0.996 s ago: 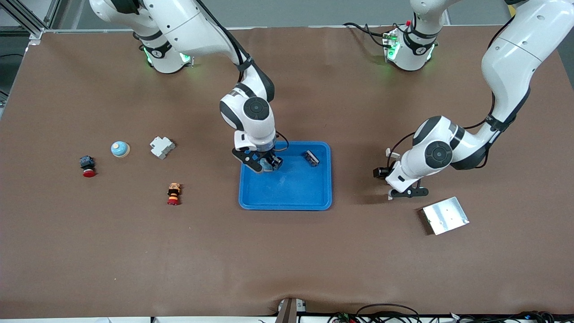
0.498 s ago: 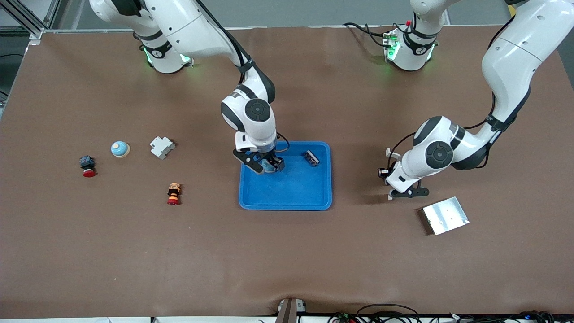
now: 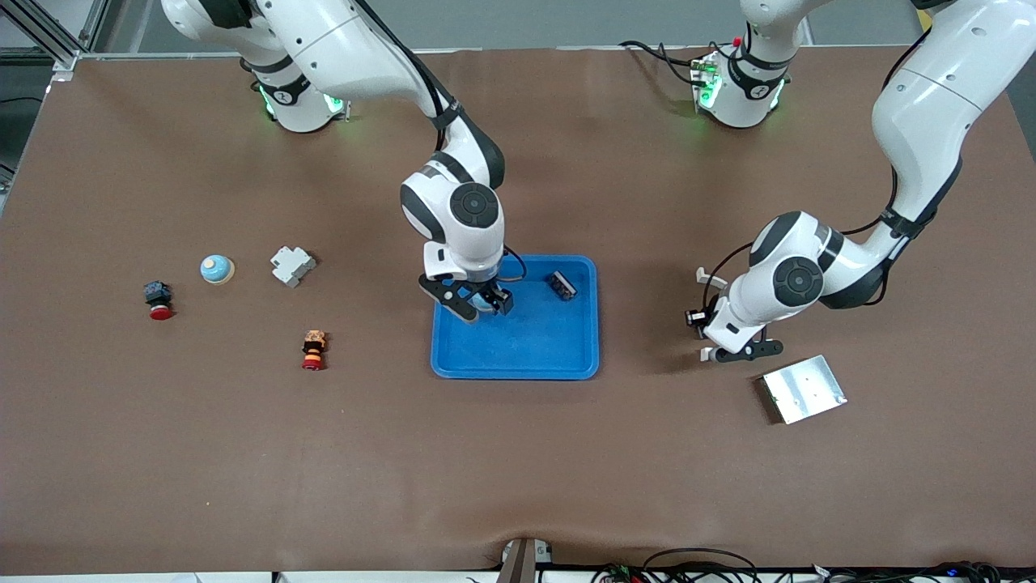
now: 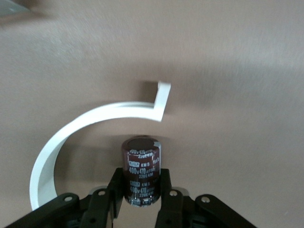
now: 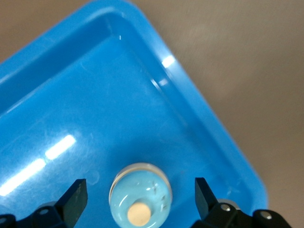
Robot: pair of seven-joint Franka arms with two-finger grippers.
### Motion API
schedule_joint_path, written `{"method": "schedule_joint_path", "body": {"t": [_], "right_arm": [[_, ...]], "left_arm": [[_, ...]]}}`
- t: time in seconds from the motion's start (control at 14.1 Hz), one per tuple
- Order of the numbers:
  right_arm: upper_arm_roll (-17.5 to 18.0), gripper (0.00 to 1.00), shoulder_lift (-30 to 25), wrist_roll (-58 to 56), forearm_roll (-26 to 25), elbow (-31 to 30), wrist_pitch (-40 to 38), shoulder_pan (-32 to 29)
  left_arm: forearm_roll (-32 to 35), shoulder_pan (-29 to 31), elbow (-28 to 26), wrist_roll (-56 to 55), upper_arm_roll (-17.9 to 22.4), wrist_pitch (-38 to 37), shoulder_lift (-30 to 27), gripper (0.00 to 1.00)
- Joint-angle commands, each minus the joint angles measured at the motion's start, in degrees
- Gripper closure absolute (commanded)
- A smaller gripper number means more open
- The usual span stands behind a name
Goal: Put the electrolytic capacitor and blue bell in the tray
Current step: 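Open the right gripper to release the blue bell in the tray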
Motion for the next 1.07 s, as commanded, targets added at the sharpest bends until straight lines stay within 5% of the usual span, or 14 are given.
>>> {"method": "schedule_joint_path", "body": {"t": [0.0, 0.43, 0.71, 1.0], "right_arm": [[0.2, 0.00, -1.2, -5.2, -1.4, 1.3, -4.6, -2.3], [-0.6, 0.00, -8.9, -9.1, -6.3, -1.5, -9.2, -7.1], [-0.5, 0.00, -15.3, -30.1, -6.5, -6.5, -9.3, -15.0], [-0.5, 0.00, -20.8, -32.5, -6.5, -10.4, -9.2, -19.0]], "left_arm": [[1.0, -2.0, 2.1, -7.1, 0.4, 0.1, -0.2, 0.98], [-0.2, -8.1, 7.1, -26.1, 1.0, -0.3, 0.0, 0.97], [-0.2, -14.3, 11.3, -40.2, 1.0, -0.4, 0.1, 0.97], [-0.3, -18.5, 13.3, -45.9, 0.9, -0.5, -0.1, 0.97]]}}
